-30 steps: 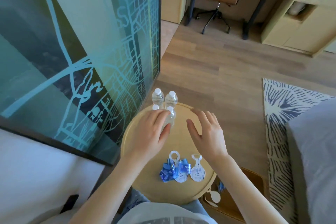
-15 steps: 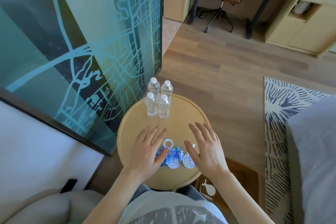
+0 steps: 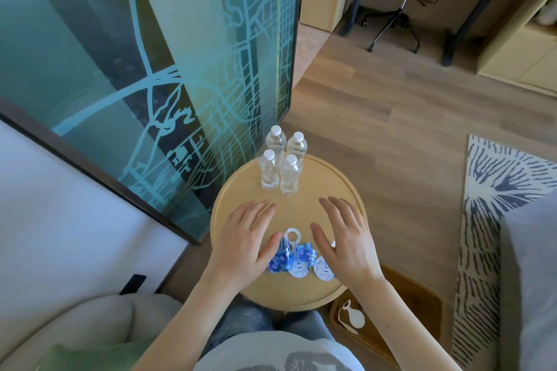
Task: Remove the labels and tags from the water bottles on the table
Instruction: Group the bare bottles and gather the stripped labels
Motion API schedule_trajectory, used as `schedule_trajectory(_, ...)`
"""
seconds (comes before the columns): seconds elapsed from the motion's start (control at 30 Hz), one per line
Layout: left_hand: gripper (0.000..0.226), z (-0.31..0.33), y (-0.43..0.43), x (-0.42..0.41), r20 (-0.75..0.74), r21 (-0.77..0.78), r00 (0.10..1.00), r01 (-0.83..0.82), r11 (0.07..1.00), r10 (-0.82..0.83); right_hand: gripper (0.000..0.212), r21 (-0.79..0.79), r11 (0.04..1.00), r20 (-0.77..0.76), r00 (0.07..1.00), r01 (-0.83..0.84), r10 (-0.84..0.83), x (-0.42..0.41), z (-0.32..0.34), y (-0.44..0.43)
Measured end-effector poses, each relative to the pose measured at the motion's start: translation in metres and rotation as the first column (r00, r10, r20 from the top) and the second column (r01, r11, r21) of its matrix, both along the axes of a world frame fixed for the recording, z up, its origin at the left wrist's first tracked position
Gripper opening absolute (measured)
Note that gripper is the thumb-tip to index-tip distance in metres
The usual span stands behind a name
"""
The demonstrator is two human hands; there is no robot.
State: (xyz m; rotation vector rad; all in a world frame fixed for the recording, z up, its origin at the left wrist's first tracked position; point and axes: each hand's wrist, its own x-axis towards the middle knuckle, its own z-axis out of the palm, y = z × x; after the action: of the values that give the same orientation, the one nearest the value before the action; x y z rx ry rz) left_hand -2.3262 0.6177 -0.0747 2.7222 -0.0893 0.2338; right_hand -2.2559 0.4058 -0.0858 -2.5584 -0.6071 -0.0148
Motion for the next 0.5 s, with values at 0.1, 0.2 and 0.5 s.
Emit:
schedule_trajectory(0.1,0.051,-0.003,0.015,0.001,-0.017,-0.008,1.000,-0.008,1.000,0.008,0.057,0.001,1.000,0.021,1.000,-0.007,0.007,0.004,0.002,0.016)
schedule_trajectory(0.2,0.051,-0.005,0.029,0.004,-0.019,-0.027,1.000,-0.002,1.000,0.001,0.059,-0.019,1.000,0.003,1.000,-0.001,0.001,0.007,0.004,0.033)
schedule_trajectory(0.5,0.049,0.000,0.072,0.021,0.021,-0.052,0.998,0.054,0.997,-0.053,0.056,-0.036,0.999,0.042,0.999,0.026,-0.024,0.016,0.012,0.066)
